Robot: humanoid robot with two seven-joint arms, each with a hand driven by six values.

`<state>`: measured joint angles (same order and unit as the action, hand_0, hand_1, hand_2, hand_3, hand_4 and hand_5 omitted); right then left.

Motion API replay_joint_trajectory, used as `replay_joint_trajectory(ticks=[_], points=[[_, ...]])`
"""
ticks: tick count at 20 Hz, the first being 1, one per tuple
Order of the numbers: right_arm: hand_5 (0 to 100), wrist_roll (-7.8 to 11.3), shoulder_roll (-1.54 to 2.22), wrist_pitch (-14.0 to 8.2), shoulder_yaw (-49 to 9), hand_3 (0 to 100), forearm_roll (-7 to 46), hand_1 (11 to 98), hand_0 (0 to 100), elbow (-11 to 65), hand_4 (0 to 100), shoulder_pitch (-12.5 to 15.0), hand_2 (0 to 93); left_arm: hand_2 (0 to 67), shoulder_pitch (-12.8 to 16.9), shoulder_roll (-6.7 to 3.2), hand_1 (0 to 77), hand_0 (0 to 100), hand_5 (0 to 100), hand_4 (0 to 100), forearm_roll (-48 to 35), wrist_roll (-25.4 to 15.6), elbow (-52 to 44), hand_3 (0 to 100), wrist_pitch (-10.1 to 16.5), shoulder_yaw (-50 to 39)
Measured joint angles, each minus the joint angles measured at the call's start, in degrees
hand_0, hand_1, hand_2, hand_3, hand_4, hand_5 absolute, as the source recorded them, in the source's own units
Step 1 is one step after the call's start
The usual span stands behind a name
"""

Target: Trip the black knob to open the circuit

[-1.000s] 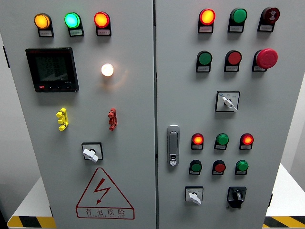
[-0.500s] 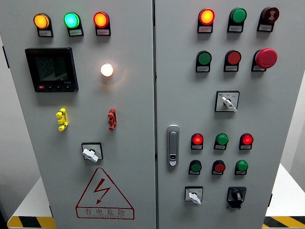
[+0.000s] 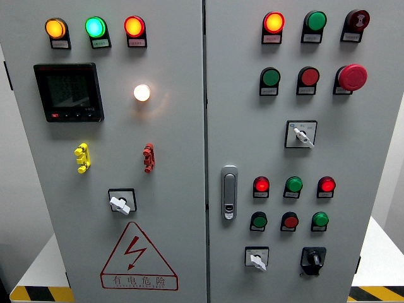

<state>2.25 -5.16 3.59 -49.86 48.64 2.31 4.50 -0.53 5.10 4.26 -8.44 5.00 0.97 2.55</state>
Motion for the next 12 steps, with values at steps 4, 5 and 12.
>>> replay_joint_trajectory(ticks=[4, 5, 12], points=[[10, -0.12, -0.32, 0.2, -5.2, 9, 2.2, 48.9, 36, 0.4, 1, -0.3, 0.1, 12.6, 0.0, 0.00, 4.0, 0, 2, 7, 0.0, 0.0, 0.0, 21, 0.0, 0.0], [10, -0.22, -0.39, 0.5, -7.5, 10, 4.0, 48.9, 36, 0.4, 1, -0.3, 0.2, 12.6, 0.0, 0.00, 4.0, 0, 2, 7, 0.0, 0.0, 0.0, 21, 0.0, 0.0], [10, -0.83, -1.67, 3.5, -22.0, 10, 19.0, 49.2, 36, 0.1, 2, -2.7, 0.4, 12.6, 0.0, 0.00, 4.0, 0, 2, 7, 0.0, 0.0, 0.0, 21, 0.0, 0.0]])
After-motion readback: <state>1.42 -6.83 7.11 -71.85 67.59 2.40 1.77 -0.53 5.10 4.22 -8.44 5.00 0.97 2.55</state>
